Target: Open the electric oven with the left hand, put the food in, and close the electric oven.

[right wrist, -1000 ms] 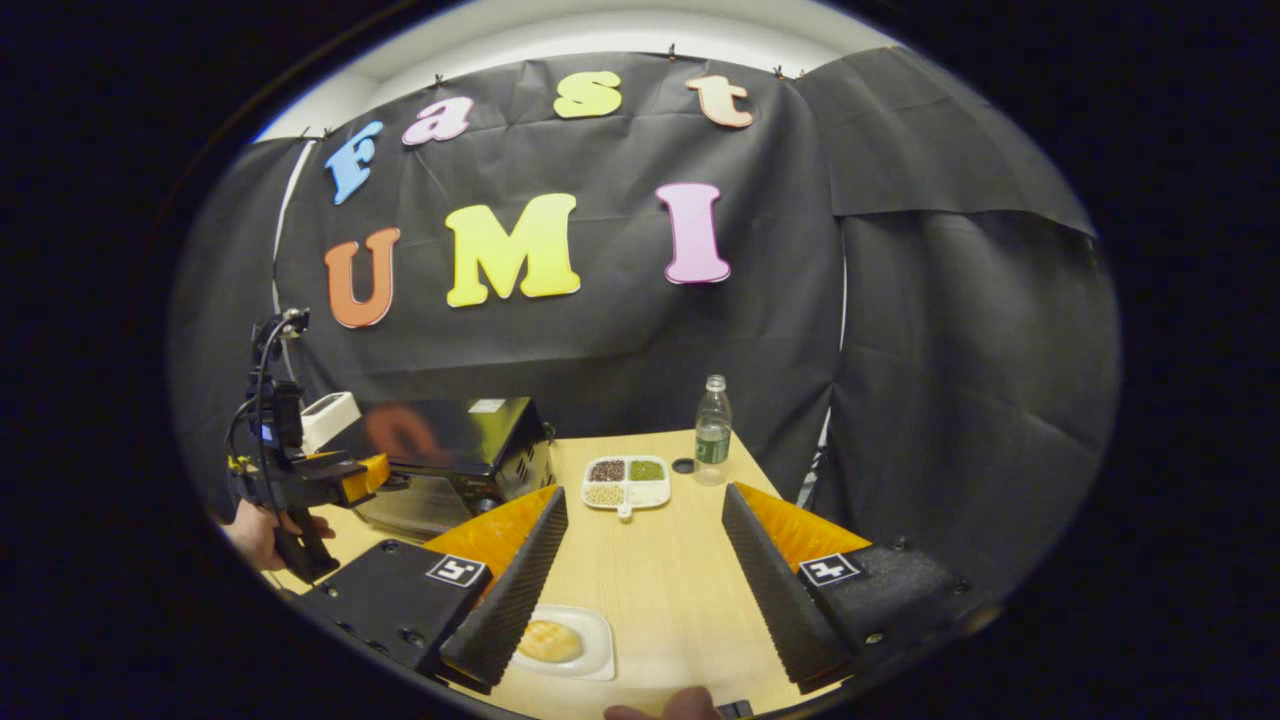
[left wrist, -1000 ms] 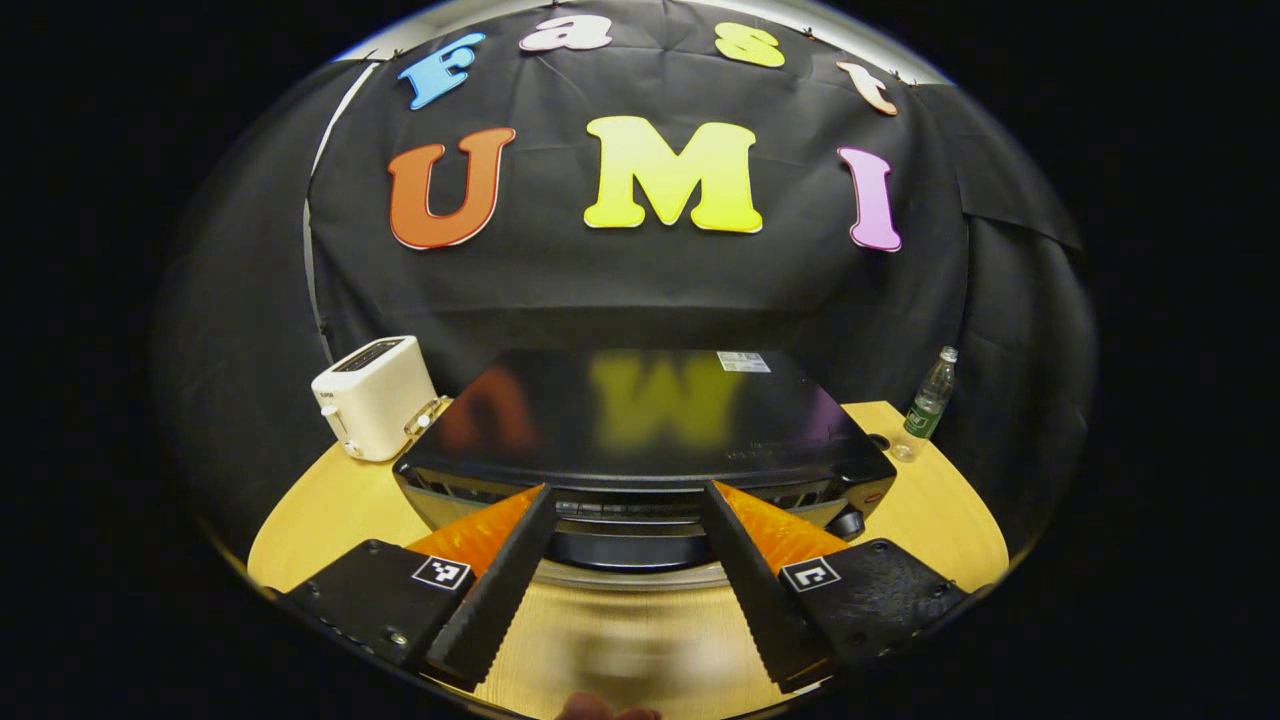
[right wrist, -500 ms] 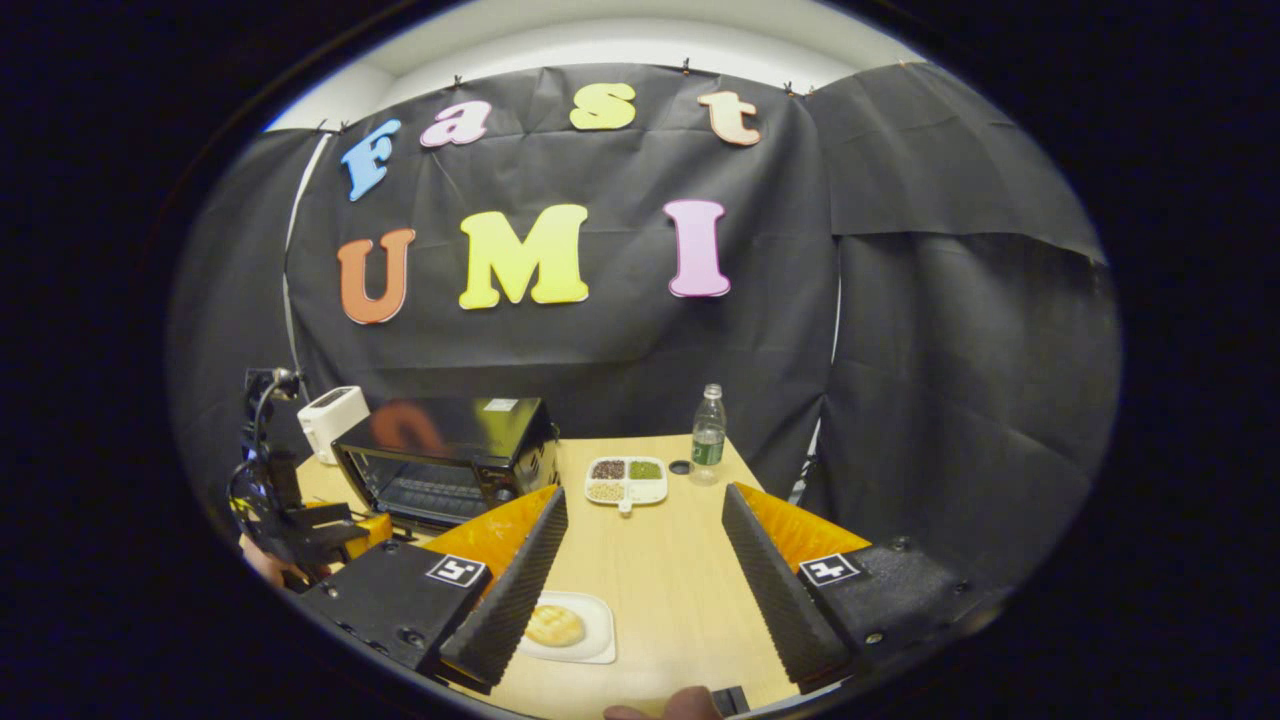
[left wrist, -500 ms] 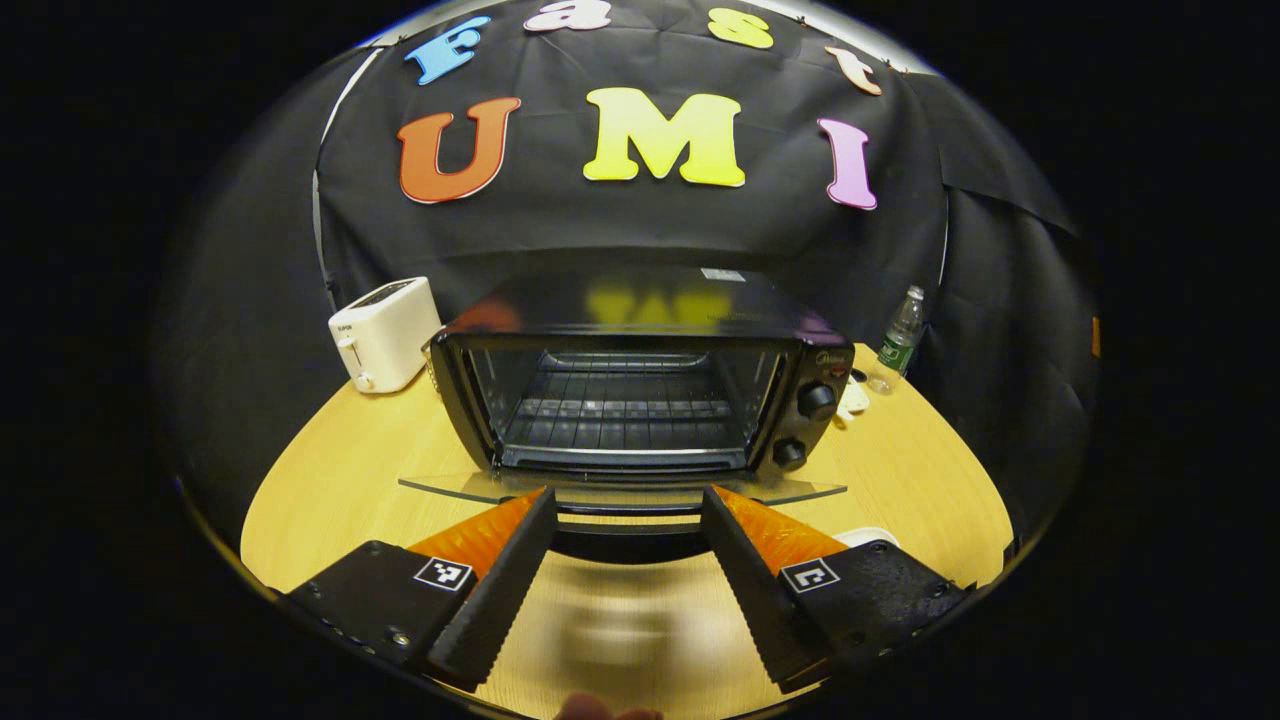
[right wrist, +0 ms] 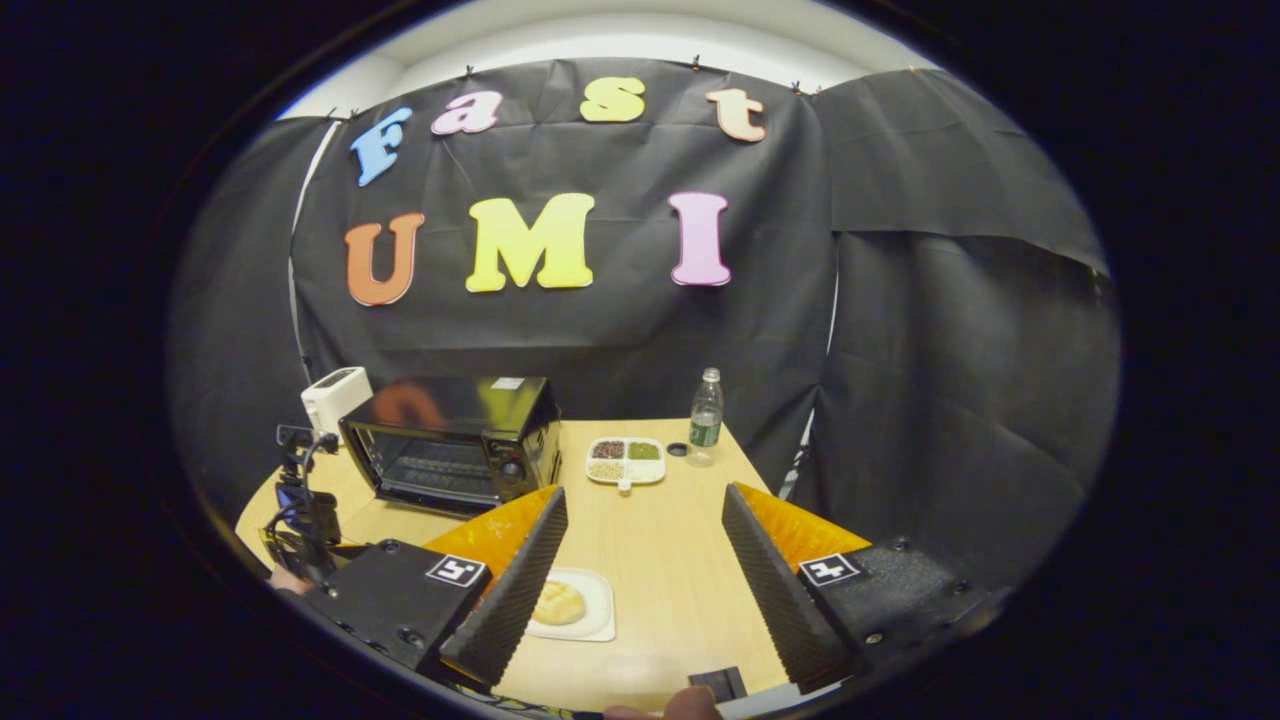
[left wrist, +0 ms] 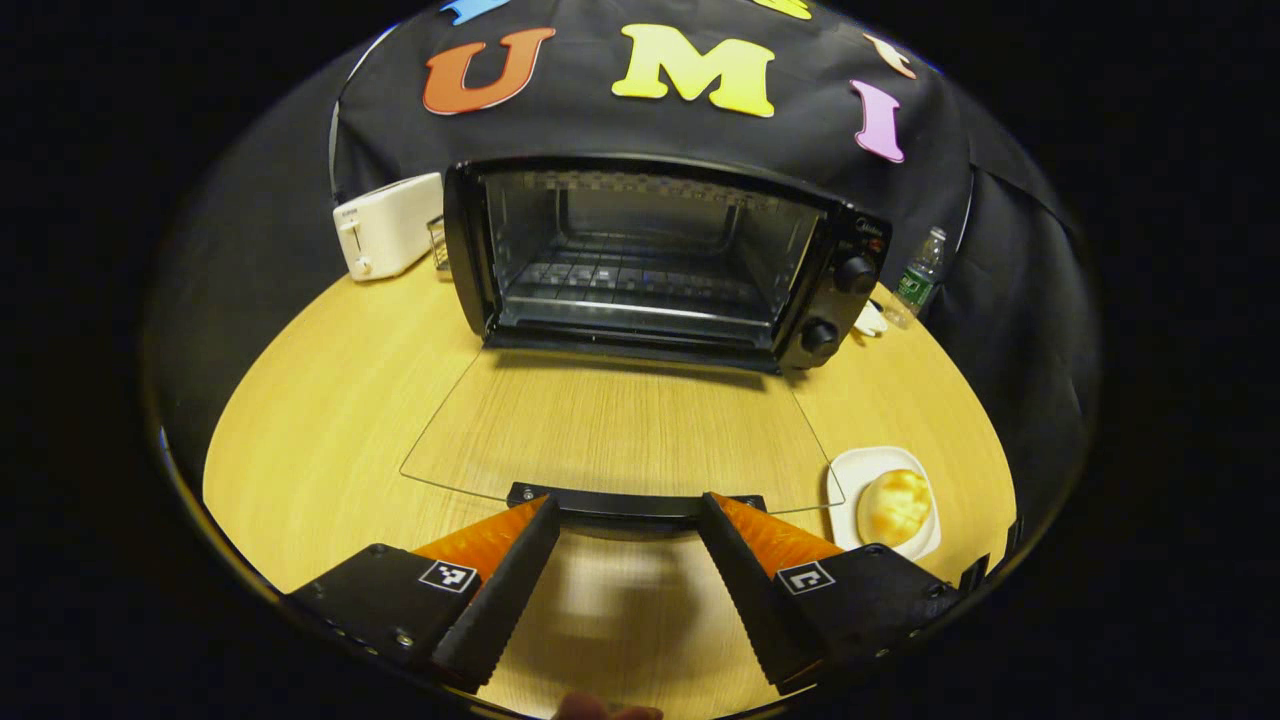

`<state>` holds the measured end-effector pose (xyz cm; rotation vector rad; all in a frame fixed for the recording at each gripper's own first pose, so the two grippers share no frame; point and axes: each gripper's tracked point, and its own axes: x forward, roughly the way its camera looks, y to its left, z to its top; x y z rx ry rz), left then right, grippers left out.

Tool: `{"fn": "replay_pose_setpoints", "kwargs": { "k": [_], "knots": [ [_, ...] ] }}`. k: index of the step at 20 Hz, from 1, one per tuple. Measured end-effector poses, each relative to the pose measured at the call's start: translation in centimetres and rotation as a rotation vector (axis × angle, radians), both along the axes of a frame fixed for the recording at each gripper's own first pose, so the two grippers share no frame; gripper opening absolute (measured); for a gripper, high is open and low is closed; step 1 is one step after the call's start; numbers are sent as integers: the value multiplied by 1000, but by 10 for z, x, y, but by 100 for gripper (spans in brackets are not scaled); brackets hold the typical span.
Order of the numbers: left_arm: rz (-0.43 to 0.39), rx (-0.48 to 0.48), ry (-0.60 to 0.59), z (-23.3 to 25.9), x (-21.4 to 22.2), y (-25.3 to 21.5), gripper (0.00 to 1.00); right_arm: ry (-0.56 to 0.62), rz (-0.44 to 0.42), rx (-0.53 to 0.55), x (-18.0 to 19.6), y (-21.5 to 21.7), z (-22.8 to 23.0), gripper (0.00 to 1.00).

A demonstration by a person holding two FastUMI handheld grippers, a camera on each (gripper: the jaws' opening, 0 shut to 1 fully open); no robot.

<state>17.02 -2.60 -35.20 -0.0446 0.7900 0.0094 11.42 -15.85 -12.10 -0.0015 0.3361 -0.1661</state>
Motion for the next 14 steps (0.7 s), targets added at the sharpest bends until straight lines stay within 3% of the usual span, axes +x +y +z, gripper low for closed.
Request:
{"fn": "replay_pose_setpoints", "kwargs": {
  "k": [5, 14],
  "knots": [
    [-15, 8, -8, -1, -2, 1, 93, 26, -7, -13, -9, -1, -4, 98],
    [-6, 18, -138, 54, -2, 15, 93, 84, 39, 9, -6, 18, -27, 98]
  ]
}}
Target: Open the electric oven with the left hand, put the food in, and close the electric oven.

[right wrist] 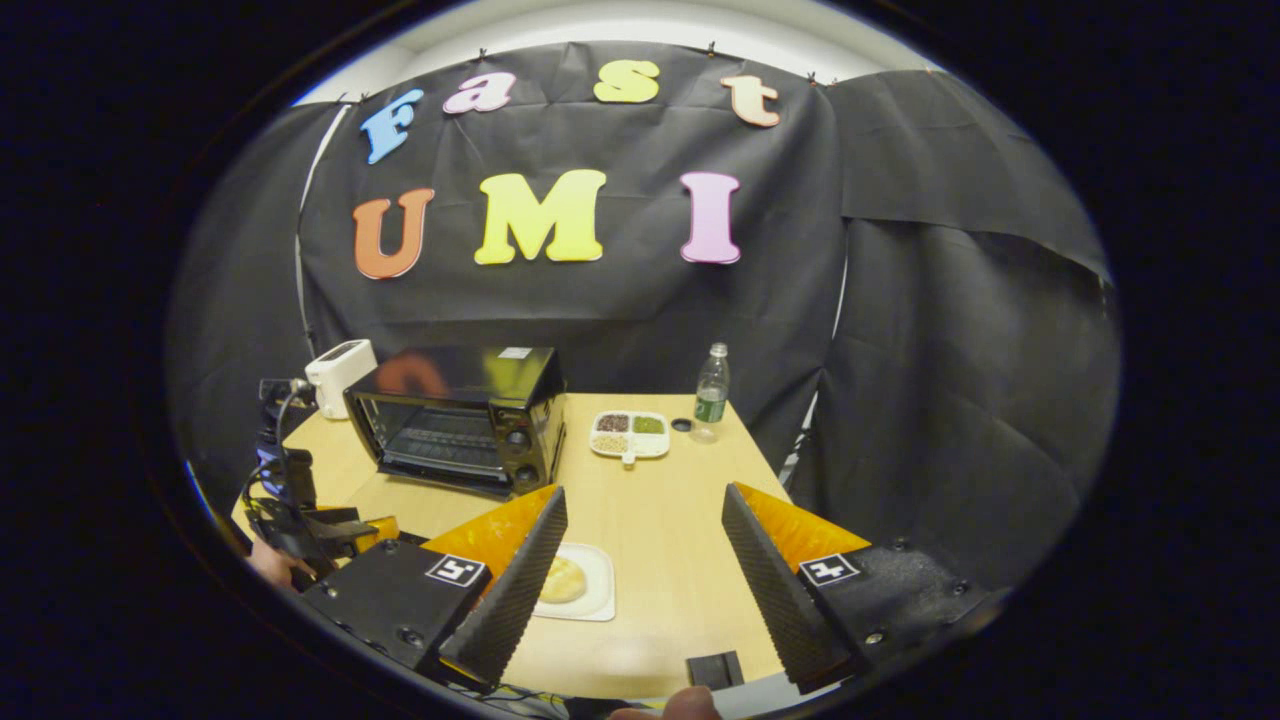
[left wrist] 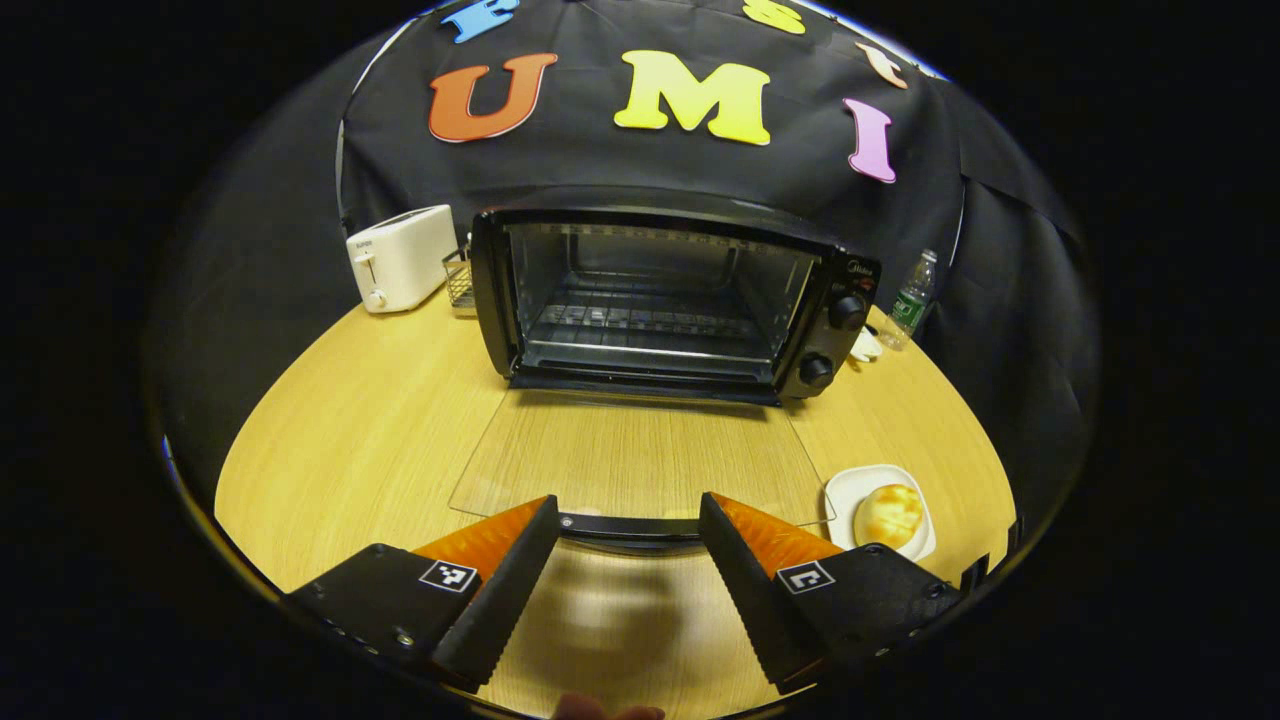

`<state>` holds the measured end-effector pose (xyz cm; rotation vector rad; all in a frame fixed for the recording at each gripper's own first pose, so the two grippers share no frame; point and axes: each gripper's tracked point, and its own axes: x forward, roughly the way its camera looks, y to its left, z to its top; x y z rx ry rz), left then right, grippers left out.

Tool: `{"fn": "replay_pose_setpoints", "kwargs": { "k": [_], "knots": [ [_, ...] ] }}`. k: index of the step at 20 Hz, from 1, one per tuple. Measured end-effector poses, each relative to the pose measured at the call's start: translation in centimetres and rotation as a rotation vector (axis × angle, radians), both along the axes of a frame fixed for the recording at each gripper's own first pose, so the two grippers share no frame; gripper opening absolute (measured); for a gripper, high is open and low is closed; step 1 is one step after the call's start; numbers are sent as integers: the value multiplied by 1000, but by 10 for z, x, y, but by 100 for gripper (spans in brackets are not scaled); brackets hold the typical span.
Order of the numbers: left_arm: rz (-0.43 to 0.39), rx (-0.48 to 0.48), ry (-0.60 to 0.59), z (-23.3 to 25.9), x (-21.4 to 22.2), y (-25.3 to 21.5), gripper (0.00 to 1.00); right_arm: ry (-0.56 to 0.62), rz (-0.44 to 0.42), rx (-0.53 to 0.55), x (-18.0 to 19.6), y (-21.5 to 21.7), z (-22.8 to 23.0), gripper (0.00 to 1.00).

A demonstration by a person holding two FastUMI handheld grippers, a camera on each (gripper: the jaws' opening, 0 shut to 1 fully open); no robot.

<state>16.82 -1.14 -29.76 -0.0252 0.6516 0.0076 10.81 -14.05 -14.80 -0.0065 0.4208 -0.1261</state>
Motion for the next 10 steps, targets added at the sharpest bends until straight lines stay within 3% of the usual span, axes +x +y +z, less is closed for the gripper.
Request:
{"fn": "replay_pose_setpoints", "kwargs": {
  "k": [5, 10],
  "knots": [
    [8, 1, -118, 63, -33, 9, 93, 132, 62, 39, 9, 22, -59, 98],
    [54, 67, -262, 135, -67, 23, 93, 241, 141, 80, 18, 53, -124, 98]
  ]
}}
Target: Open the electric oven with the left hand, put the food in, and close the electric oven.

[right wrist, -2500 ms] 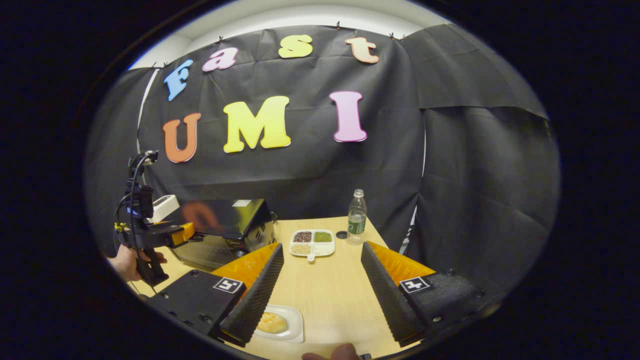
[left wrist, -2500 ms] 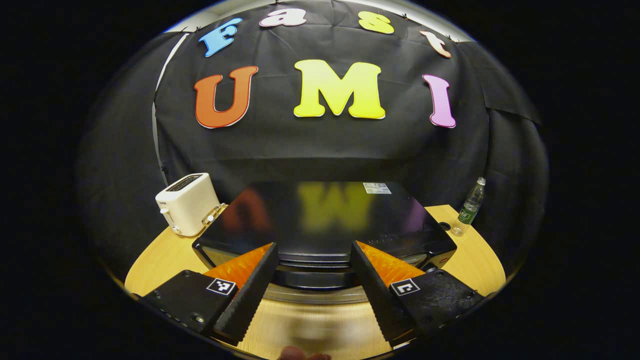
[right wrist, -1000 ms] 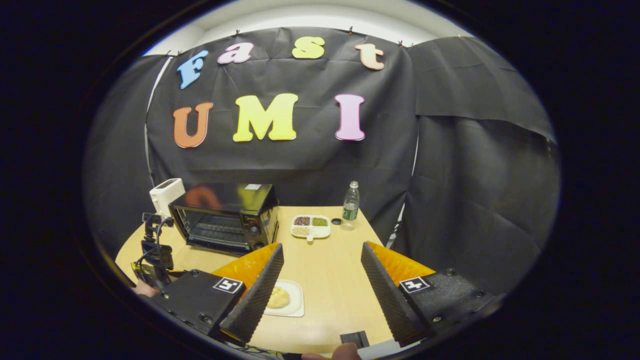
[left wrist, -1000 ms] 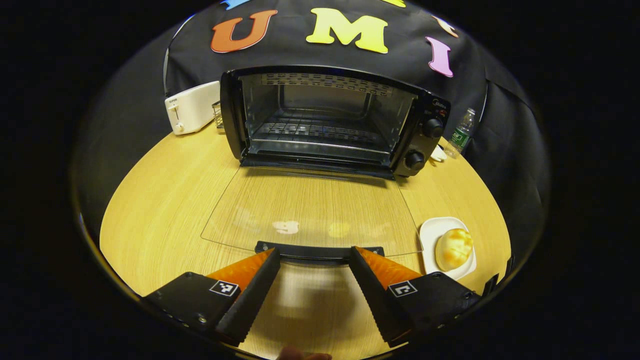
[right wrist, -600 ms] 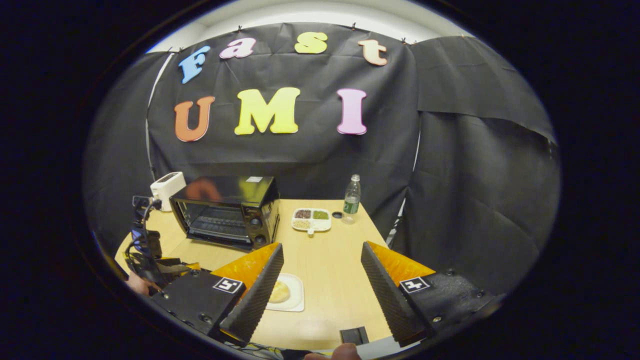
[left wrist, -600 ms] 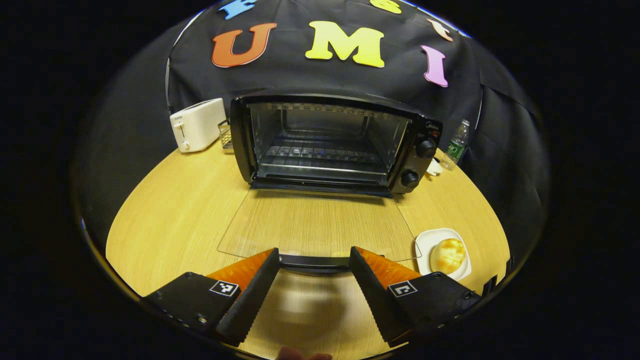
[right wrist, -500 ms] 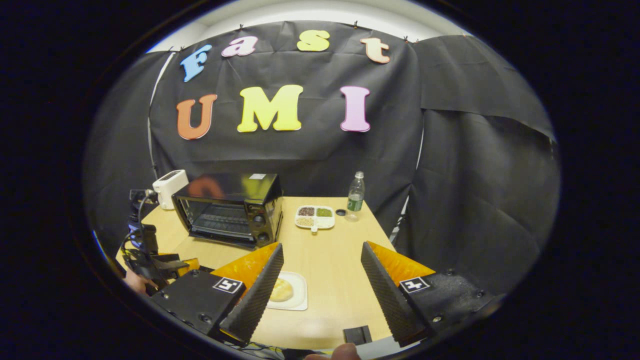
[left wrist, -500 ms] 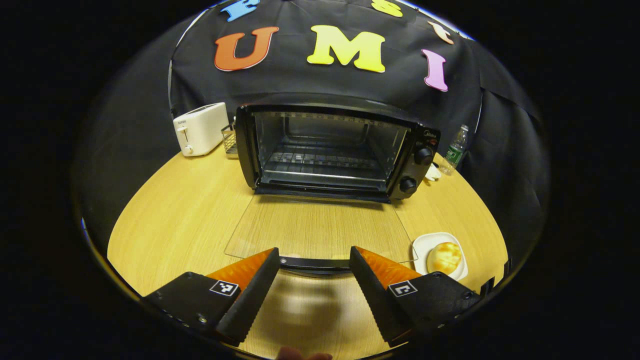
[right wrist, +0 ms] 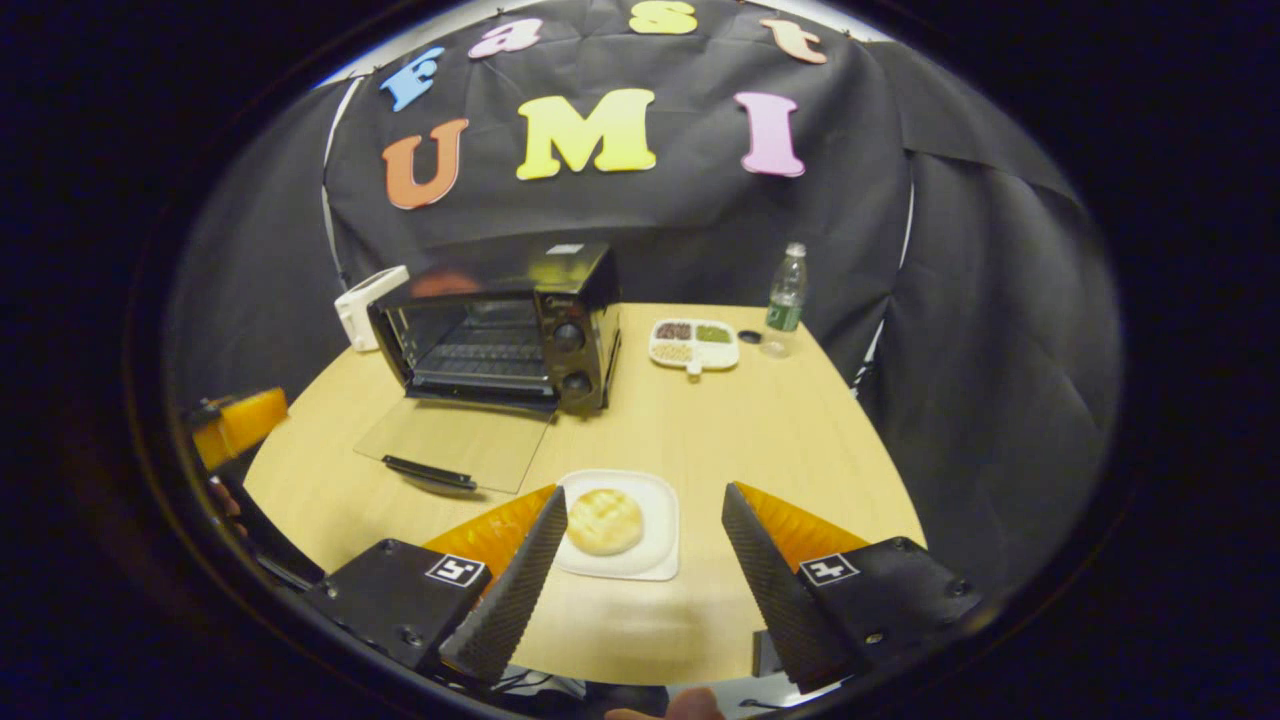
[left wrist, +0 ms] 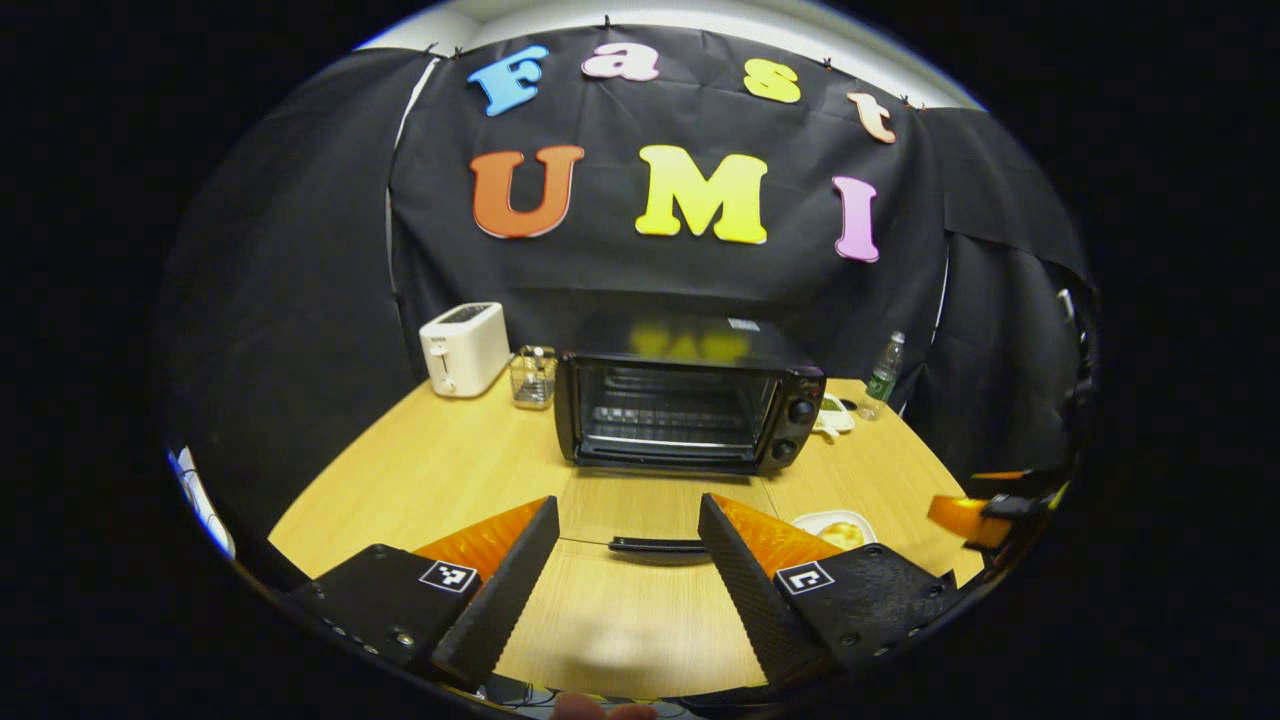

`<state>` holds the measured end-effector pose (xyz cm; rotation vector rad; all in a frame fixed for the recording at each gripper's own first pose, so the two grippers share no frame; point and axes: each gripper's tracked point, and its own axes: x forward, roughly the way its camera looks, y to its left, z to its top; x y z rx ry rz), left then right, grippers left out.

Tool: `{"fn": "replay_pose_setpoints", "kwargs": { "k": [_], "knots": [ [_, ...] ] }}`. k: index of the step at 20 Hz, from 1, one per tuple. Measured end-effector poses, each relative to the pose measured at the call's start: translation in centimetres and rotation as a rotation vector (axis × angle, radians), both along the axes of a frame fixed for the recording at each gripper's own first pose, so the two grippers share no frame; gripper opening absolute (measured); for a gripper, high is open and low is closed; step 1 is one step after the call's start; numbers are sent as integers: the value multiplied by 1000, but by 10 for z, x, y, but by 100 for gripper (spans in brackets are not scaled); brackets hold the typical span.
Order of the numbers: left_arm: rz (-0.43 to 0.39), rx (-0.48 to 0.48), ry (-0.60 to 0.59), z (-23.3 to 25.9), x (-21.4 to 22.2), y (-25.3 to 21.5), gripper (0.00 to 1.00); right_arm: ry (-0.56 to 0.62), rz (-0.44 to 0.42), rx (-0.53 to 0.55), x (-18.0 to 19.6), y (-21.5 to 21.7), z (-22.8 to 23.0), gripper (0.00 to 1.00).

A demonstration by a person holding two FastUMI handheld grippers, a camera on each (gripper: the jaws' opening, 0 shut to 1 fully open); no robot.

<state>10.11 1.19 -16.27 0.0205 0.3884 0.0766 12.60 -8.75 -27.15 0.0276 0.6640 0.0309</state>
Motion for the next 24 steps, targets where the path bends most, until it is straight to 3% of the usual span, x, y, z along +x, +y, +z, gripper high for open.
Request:
{"fn": "replay_pose_setpoints", "kwargs": {
  "k": [4, 9, 14, 20, 24],
  "knots": [
    [26, 53, -90, 49, -20, 5, 93, 78, 39, 14, 6, 19, -46, 98],
    [84, 46, -153, 90, -28, 13, 93, 137, 46, 10, 17, 27, -95, 98],
    [154, 35, -141, 91, -28, 26, 93, 181, 17, 18, 33, 24, -126, 98],
    [179, 16, -125, 84, -13, 13, 93, 239, 31, 41, 40, 26, -146, 97],
    [193, -1, -123, 87, 0, 2, 93, 259, 38, 68, 40, 21, -144, 84]
  ]
}}
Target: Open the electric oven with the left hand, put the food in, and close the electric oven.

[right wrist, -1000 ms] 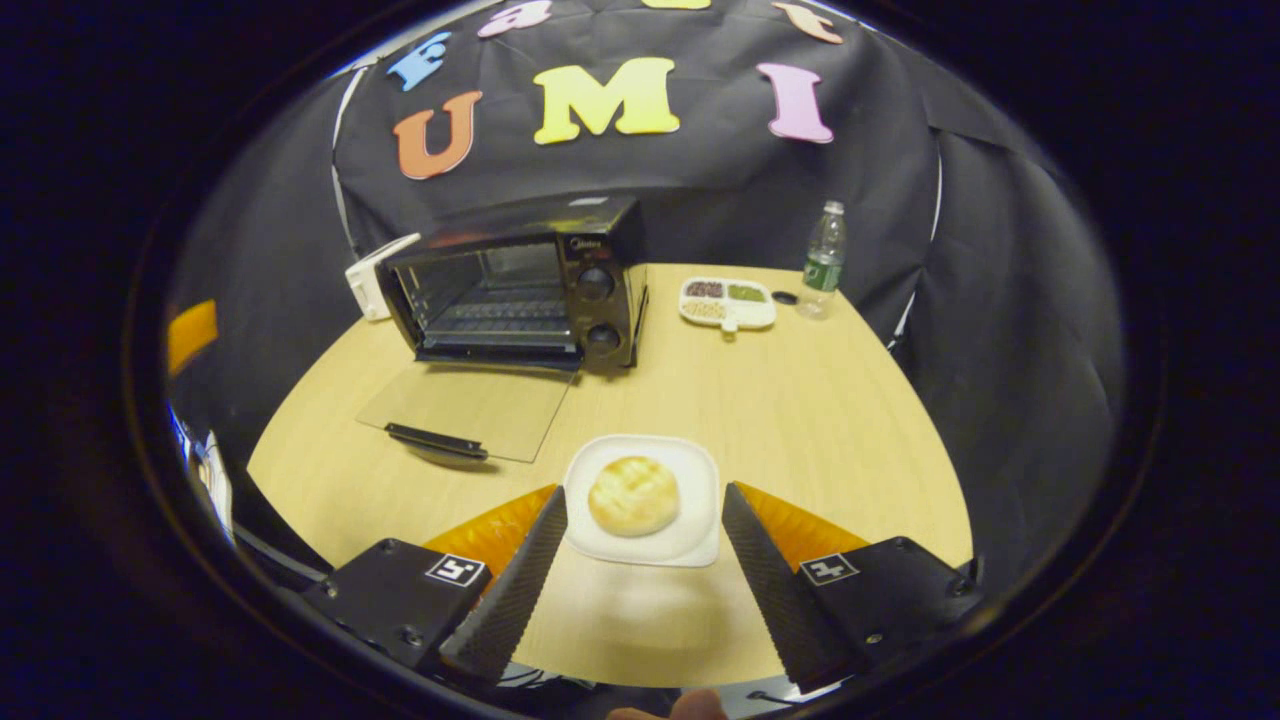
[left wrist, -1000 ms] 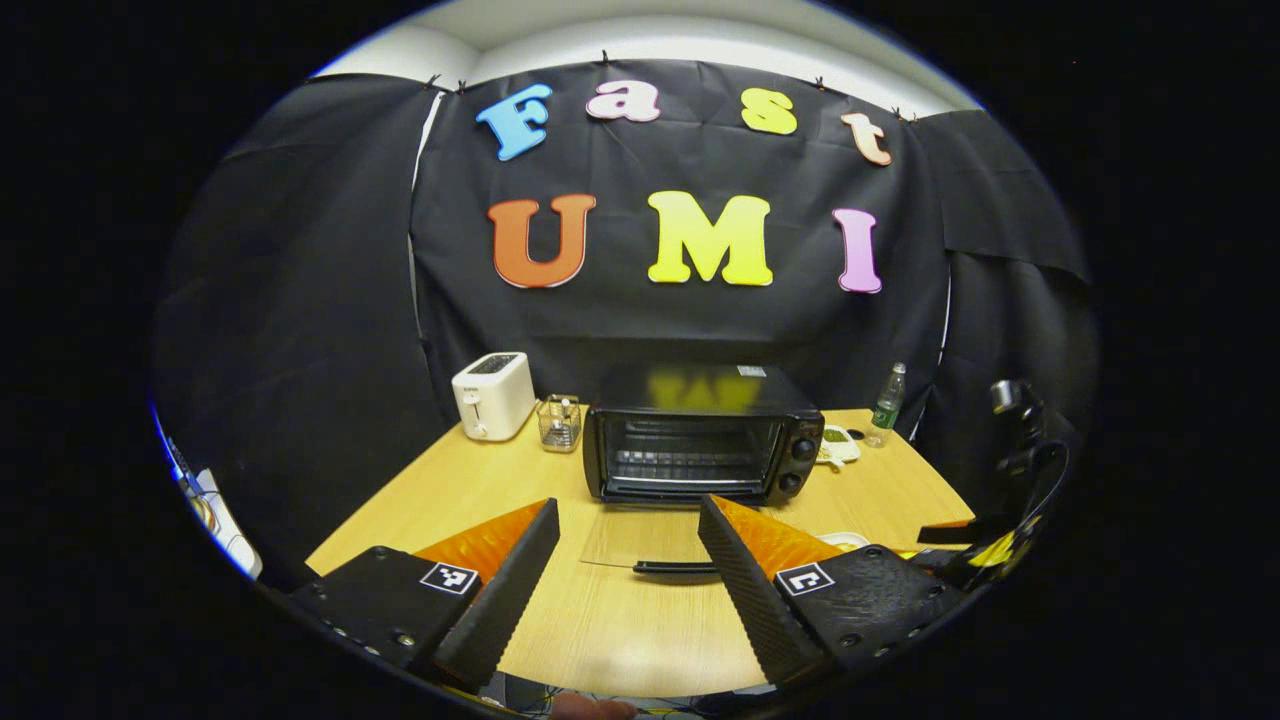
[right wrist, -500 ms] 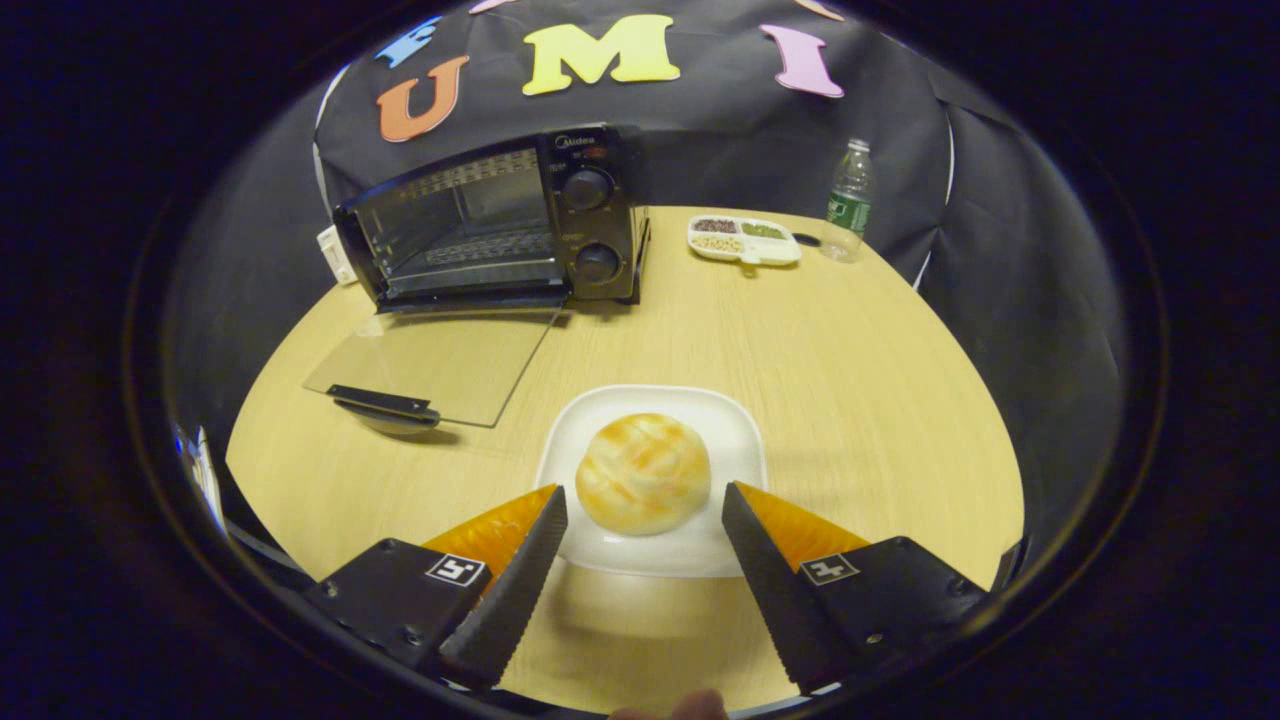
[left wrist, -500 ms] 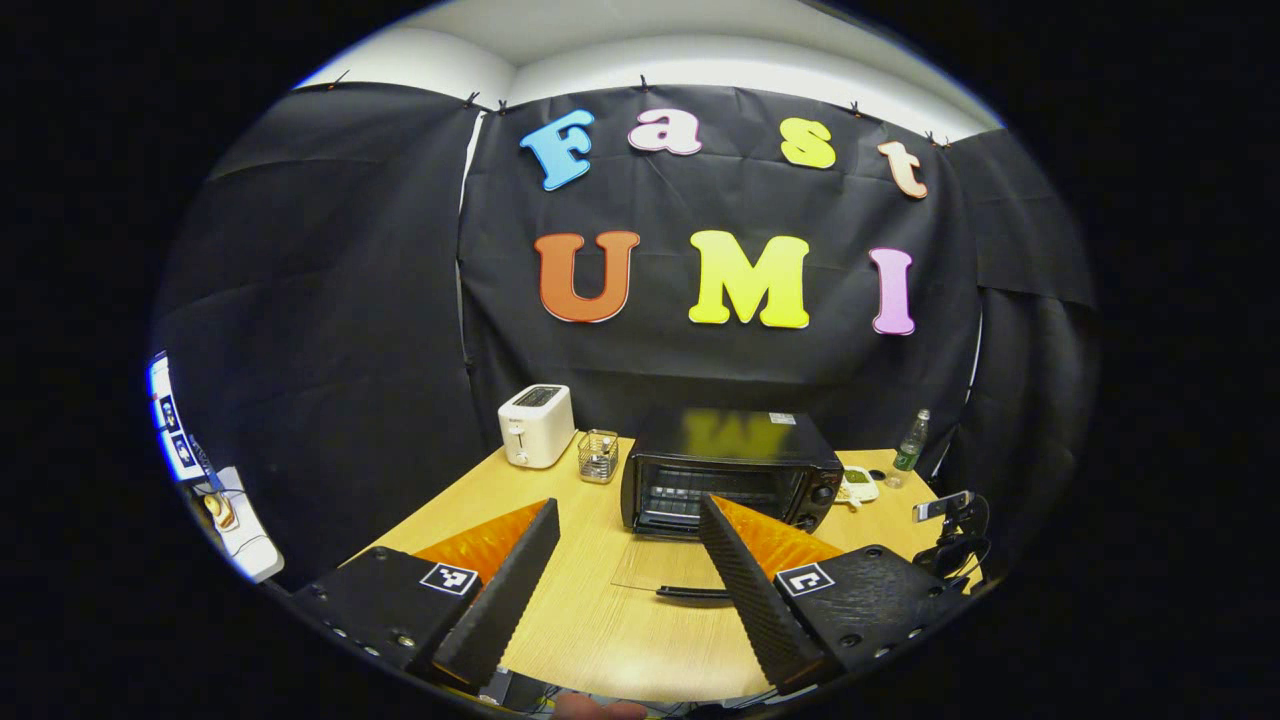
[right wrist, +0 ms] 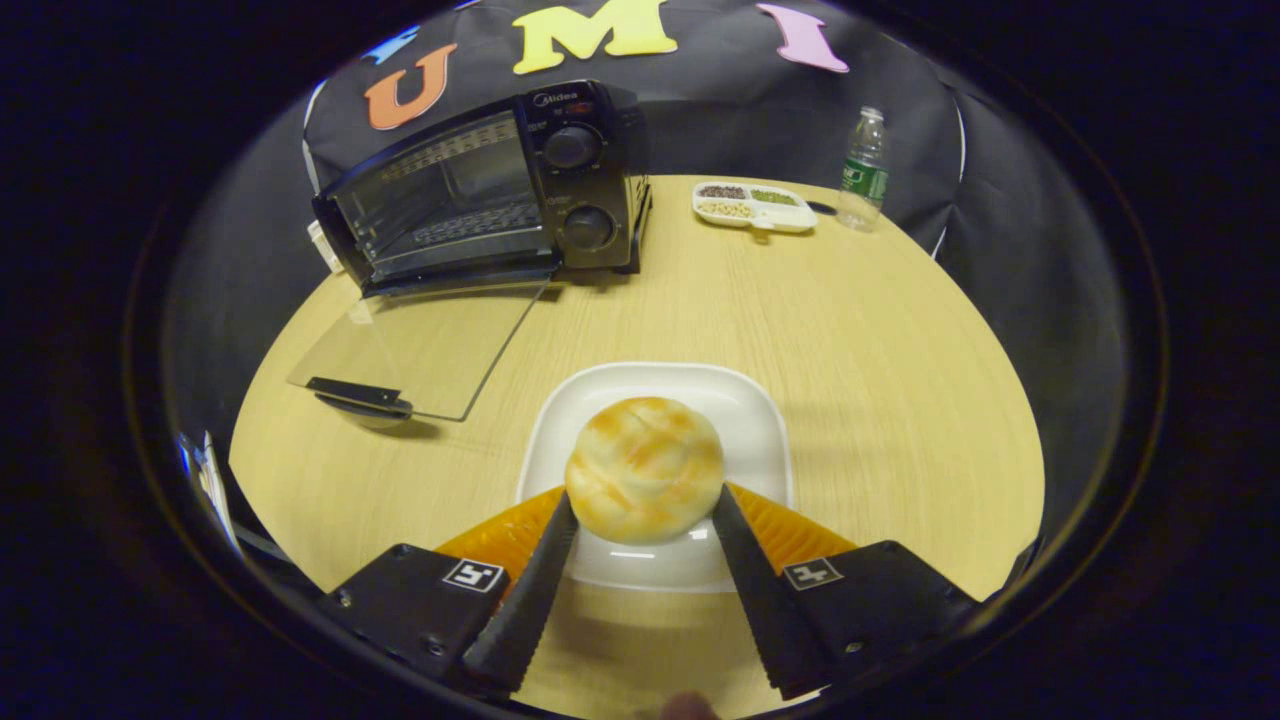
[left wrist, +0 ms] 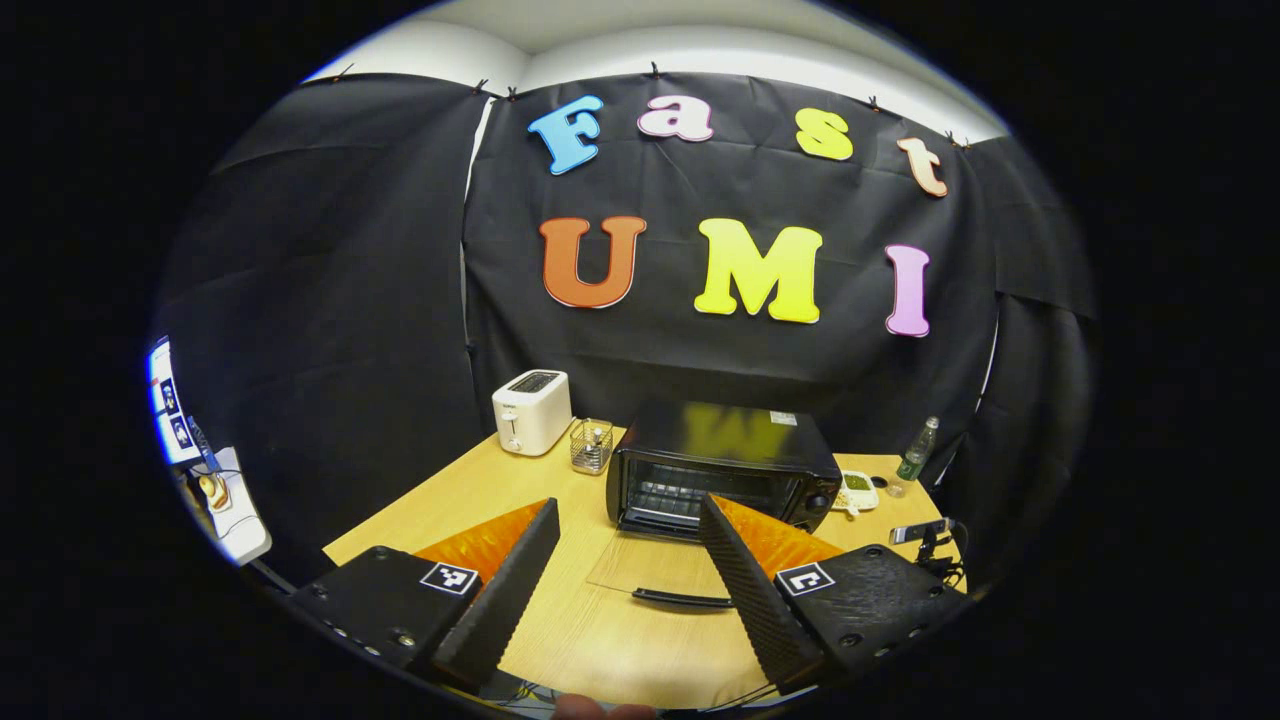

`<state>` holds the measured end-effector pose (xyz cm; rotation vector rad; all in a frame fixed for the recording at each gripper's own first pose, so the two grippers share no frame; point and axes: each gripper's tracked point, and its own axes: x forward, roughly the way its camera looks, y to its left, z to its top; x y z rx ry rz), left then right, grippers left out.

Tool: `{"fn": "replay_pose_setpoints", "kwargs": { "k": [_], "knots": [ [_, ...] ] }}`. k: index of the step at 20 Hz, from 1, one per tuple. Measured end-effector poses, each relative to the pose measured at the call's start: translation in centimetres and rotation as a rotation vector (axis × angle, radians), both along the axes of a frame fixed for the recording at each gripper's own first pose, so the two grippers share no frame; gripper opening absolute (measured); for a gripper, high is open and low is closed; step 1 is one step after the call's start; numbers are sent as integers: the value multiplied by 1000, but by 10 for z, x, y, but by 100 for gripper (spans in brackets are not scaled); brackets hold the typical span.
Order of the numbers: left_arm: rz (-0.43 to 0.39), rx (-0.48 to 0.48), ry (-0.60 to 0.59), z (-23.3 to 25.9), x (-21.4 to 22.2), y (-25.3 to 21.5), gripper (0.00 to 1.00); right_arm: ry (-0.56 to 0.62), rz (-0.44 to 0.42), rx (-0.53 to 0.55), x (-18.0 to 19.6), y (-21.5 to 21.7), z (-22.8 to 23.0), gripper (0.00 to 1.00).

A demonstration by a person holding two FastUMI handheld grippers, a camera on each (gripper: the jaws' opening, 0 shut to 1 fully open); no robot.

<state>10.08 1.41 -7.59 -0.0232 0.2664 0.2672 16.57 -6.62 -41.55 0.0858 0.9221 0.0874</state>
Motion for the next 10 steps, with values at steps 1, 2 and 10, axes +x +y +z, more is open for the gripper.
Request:
{"fn": "replay_pose_setpoints", "kwargs": {
  "k": [1, 2, 10],
  "knots": [
    [4, 0, -3, 1, 2, -2, 93, 3, 4, 12, 0, 0, 2, 80],
    [4, 3, -4, -1, 3, -2, 93, 3, 5, 24, 1, -1, 5, 76],
    [-89, -1, 18, -1, 18, -1, 93, -63, -93, 149, -6, 17, 69, 63]
  ]
}}
